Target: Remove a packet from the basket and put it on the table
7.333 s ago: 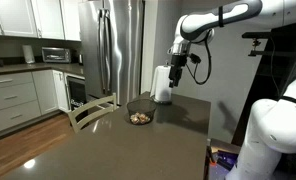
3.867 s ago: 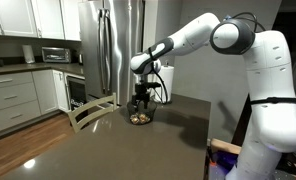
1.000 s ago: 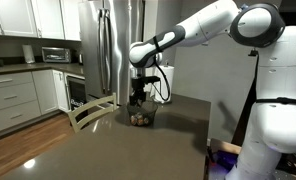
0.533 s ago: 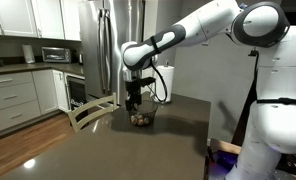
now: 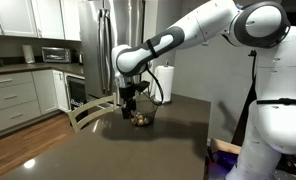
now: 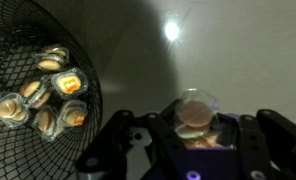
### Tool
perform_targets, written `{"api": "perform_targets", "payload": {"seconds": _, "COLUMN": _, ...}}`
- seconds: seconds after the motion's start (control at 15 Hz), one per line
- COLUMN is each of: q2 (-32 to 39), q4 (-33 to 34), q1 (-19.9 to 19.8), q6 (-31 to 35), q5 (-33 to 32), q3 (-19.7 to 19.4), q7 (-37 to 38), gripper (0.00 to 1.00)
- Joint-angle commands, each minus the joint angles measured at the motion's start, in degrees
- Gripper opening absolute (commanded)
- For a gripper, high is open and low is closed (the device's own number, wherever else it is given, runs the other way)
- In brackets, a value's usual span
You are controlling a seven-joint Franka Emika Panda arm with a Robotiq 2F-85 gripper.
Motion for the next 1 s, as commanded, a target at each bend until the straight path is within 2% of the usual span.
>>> {"api": "perform_targets", "payload": {"seconds": 0.0, "q2": 1.99, "q4": 0.89, "q1": 0.33, "q6": 1.05, "q5": -2.60, "q3": 0.65, "q7": -3.10, "gripper": 0.06}}
{"api": "perform_targets", "payload": {"seconds": 0.6, "q2": 4.34, "q4": -0.20, "q1": -0.18, "q6": 8.01, "q5": -1.53, "q3": 1.66, "q7": -9.73, "gripper": 0.06}}
{"api": "perform_targets", "payload": {"seconds": 0.93, "q2": 7.04, "q4": 0.28, "q1": 0.04, "q6": 8.33, "q5": -1.81, "q3": 2.18, "q7": -11.13, "gripper": 0.06}}
